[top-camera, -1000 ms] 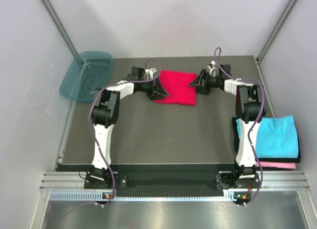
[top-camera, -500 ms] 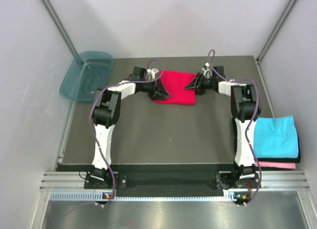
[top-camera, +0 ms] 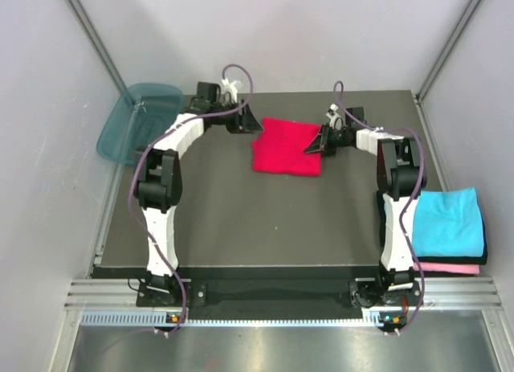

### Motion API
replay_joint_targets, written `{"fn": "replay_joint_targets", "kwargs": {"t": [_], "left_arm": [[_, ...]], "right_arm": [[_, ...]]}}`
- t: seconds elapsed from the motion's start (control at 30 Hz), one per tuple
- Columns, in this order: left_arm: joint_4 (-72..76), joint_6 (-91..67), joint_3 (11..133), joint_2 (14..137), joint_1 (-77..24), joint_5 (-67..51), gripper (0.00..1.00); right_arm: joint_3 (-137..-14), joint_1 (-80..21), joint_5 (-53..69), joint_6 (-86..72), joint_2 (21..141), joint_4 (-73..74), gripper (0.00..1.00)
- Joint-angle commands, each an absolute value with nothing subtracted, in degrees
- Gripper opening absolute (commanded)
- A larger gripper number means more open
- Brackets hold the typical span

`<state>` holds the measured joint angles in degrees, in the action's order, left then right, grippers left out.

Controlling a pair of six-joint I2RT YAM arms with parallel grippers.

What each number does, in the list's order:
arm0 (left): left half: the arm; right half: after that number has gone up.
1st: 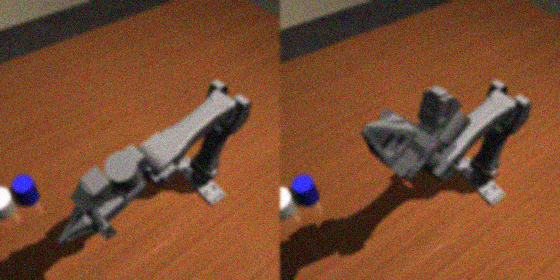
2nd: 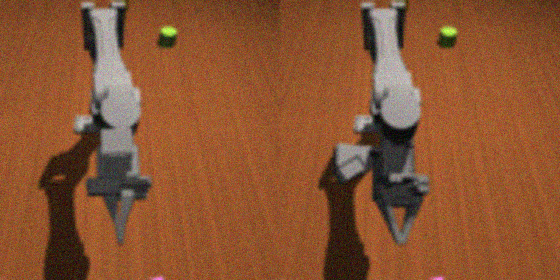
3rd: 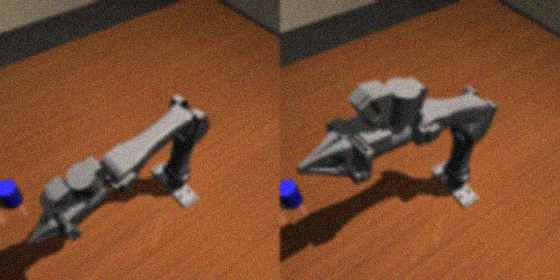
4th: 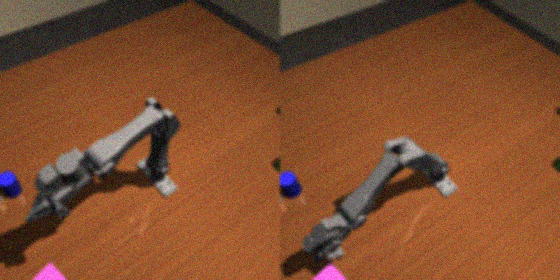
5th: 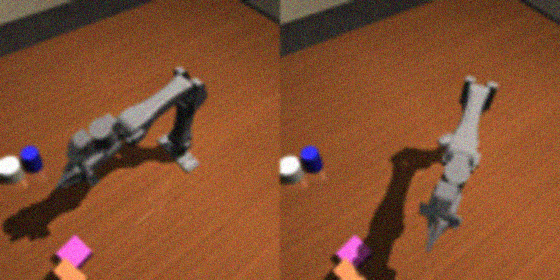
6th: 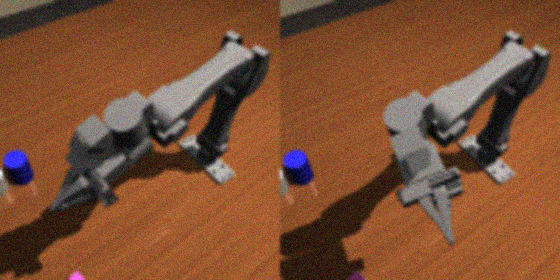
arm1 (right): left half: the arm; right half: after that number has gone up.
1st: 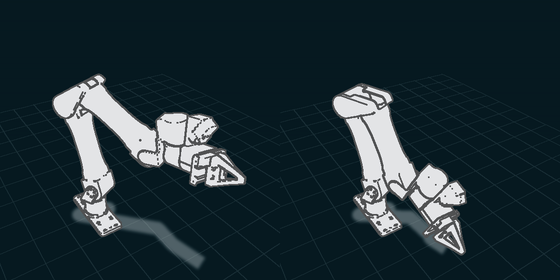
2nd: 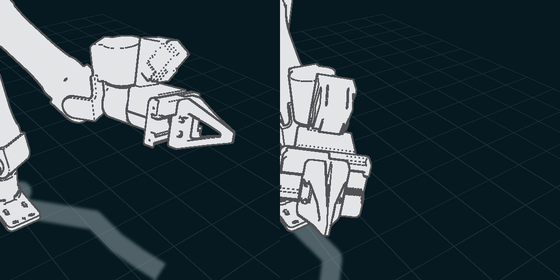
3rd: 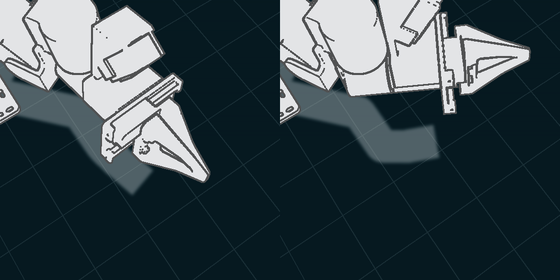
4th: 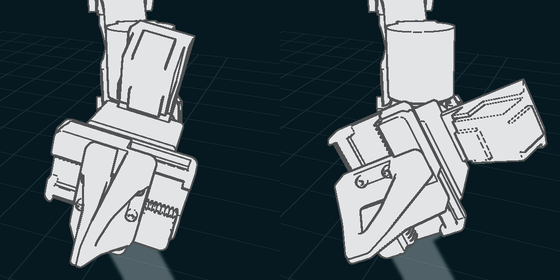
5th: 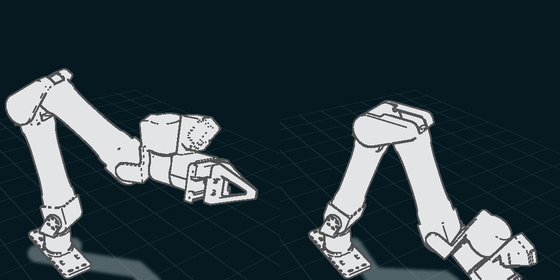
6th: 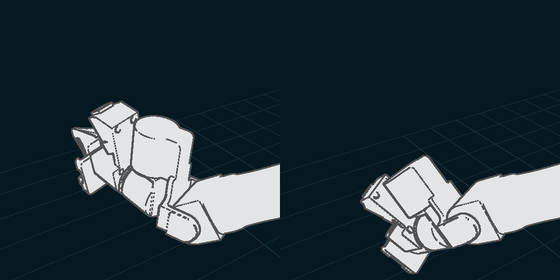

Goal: Fold and stack the t-shirts
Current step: Neatly place the folded tshirt to the corner

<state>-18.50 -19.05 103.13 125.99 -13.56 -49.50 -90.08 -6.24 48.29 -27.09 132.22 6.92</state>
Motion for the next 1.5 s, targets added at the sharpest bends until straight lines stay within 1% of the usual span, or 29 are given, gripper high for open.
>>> {"fn": "replay_joint_targets", "kwargs": {"t": [0.0,0.07,0.1,0.2,0.43,0.57,0.87,1.2,1.47], "left_arm": [[-20.39,-14.42,105.47,120.5,-9.67,-48.08,0.62],[-20.39,-14.41,105.38,119.8,-8.18,-48.43,0.62],[-20.3,-14.41,105.29,119.62,-7.65,-48.78,0.62],[-20.13,-14.59,105.12,119.01,-5.98,-49.57,0.61],[-21.61,-13.72,105.29,116.55,-4.22,-52.46,0.59],[-26.18,-12.31,106.08,115.4,-3.96,-53.79,0.57],[-26.37,-11.78,98.62,108.47,-3.96,-53.35,0.56],[-25.32,-12.56,97.29,107.23,-3.96,-52.73,0.56],[-24.96,-13.36,99.84,108.46,-4.13,-52.73,0.56]], "right_arm": [[-90.35,-5.1,49.12,-13.82,124.56,21.58,0.0],[-90.0,-4.84,48.7,-8.02,121.22,25.73,0.0],[-90.17,-4.83,47.91,-5.82,120.16,30.8,0.0],[-89.04,-4.92,44.84,3.41,114.99,38.64,0.0],[-84.21,-4.83,36.83,17.73,103.46,50.09,0.0],[-79.29,-4.83,33.41,20.39,94.6,54.48,0.0],[-70.76,-2.82,27.96,26.98,76.58,66.96,0.0],[-71.19,6.41,25.4,31.63,62.41,76.11,0.0],[-71.54,12.91,23.12,34.98,53.1,82.69,0.0]]}}
